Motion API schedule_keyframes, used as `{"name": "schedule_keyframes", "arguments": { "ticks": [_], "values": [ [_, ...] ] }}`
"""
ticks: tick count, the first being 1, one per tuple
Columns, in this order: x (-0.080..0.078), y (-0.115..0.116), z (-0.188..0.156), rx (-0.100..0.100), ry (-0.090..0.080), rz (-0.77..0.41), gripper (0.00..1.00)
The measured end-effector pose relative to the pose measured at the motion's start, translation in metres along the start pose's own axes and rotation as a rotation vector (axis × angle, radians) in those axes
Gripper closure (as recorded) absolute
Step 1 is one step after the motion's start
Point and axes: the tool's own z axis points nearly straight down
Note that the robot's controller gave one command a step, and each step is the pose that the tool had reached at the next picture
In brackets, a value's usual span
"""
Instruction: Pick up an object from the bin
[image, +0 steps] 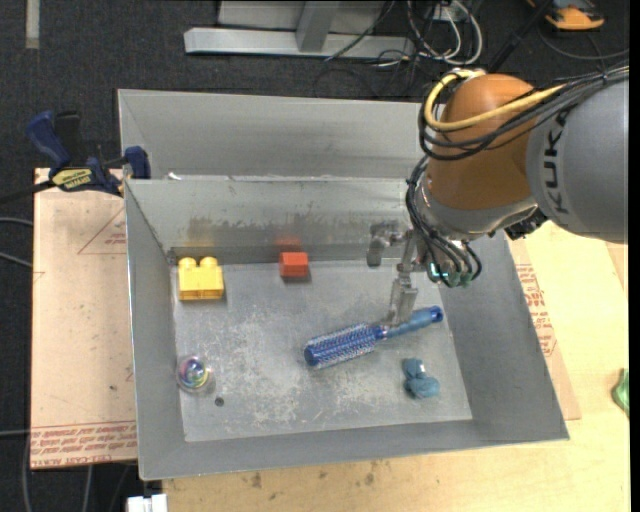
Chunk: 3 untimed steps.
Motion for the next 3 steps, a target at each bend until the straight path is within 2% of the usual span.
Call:
{"name": "schedule_keyframes", "arguments": {
  "ticks": [1,2,3],
  "values": [
    [0.024,0.012,0.135,0.0,-0.003,-0.493,0.0],
    [0.025,0.023,0.101,0.001,-0.011,-0.518,0.0],
    [0.028,0.024,0.075,0.001,-0.011,-0.423,0.0]
  ]
}}
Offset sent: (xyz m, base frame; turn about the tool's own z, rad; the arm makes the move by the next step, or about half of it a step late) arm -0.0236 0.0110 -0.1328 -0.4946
